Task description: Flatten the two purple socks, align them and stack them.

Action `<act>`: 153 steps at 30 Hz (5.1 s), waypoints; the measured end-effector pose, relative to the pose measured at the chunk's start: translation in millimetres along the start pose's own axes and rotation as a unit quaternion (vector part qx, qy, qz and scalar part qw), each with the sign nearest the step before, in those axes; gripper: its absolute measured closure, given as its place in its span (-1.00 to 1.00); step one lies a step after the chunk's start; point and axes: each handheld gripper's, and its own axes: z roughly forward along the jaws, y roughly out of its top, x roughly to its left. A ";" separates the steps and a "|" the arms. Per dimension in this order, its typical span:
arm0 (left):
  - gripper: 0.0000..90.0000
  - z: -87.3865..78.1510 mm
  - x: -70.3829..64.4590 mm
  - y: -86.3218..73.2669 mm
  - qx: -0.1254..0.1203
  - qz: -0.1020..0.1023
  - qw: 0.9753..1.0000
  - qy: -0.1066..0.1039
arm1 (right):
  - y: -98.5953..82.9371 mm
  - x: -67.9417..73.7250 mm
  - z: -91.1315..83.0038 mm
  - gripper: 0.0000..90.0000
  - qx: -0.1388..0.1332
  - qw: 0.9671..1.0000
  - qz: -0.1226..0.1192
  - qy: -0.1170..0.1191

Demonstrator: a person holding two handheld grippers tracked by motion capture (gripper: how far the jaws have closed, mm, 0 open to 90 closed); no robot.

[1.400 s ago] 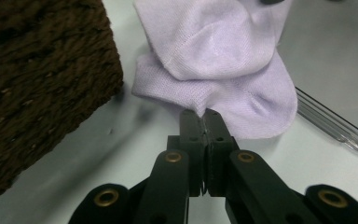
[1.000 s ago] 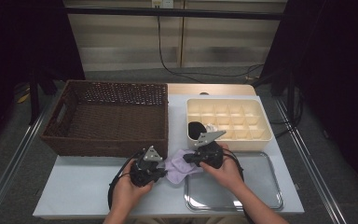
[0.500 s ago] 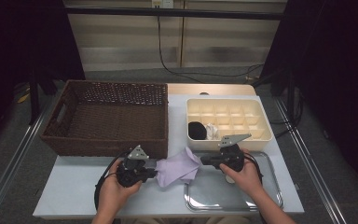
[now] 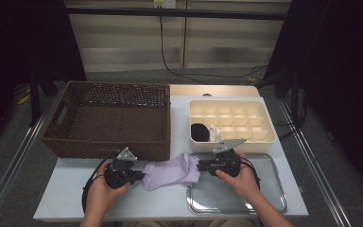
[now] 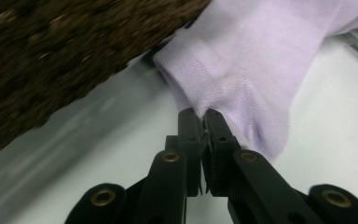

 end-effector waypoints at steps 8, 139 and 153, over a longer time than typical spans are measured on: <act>0.50 2.8 -17.8 14.4 -0.053 0.027 0.998 0.018 | -6.0 -4.2 -1.3 0.47 -0.001 1.000 0.005 -0.008; 0.47 49.0 -48.9 28.9 -0.049 0.057 0.997 -0.008 | -18.8 -1.4 -6.0 0.18 0.043 0.999 -0.006 -0.014; 0.47 49.0 -50.1 28.2 -0.049 0.062 0.997 -0.003 | -19.6 1.7 -6.2 0.89 0.050 0.999 -0.009 -0.019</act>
